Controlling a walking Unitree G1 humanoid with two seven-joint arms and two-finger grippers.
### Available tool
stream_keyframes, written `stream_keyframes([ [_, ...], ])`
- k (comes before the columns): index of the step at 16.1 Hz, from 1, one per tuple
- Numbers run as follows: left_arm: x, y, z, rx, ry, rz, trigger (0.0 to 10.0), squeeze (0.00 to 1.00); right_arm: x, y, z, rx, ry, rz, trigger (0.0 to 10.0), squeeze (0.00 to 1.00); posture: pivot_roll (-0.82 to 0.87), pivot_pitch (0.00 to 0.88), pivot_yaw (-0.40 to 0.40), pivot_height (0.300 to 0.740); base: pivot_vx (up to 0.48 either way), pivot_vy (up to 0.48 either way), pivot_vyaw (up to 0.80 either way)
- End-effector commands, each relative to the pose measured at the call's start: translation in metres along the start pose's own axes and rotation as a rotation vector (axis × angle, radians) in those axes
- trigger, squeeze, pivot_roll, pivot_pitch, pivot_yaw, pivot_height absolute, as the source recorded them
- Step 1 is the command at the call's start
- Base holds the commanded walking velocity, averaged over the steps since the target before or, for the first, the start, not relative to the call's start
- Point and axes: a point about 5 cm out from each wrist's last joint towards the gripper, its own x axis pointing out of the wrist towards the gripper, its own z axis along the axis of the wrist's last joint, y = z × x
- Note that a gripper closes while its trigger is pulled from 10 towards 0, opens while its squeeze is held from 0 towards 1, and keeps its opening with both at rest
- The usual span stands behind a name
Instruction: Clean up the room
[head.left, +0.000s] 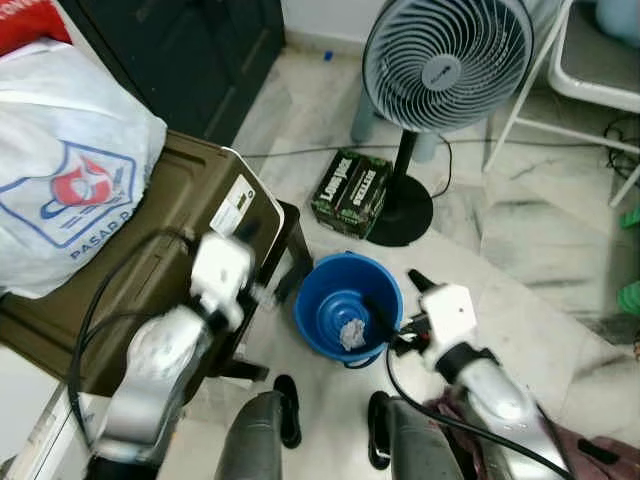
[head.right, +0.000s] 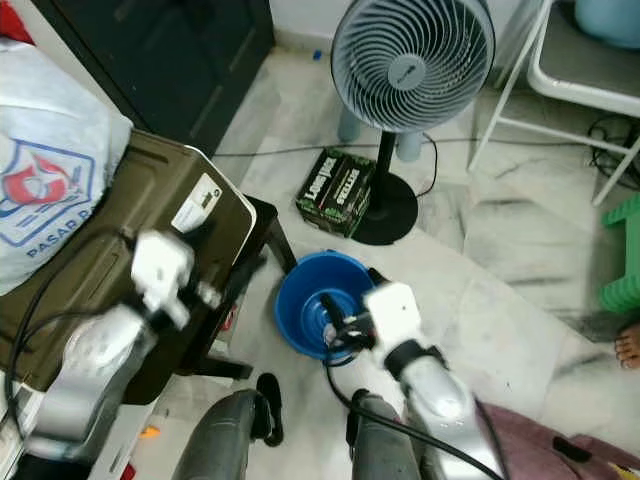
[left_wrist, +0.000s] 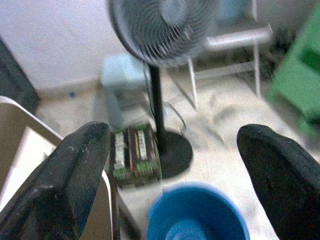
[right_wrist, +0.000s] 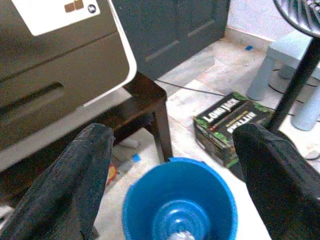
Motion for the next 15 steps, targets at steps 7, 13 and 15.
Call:
stream_keyframes([
  [7, 0.002, 0.003, -0.017, -0.014, 0.064, 0.247, 10.0, 0.00, -0.013, -0.022, 0.009, -0.060, -0.015, -0.226, 10.0, 0.00, -0.06, 0.091, 0.030, 0.740, 0.000, 0.000, 0.00],
  [13, -0.007, 0.013, -0.036, -0.033, 0.108, 0.426, 10.0, 0.00, -0.017, -0.043, -0.001, -0.037, 0.013, -0.539, 10.0, 0.00, -0.08, 0.000, 0.011, 0.740, 0.000, 0.000, 0.00],
  [15, -0.008, 0.018, -0.044, -0.076, 0.132, 0.494, 10.0, 0.00, -0.014, -0.054, 0.002, -0.098, -0.002, -0.579, 10.0, 0.00, -0.09, 0.000, 0.006, 0.740, 0.000, 0.000, 0.00],
])
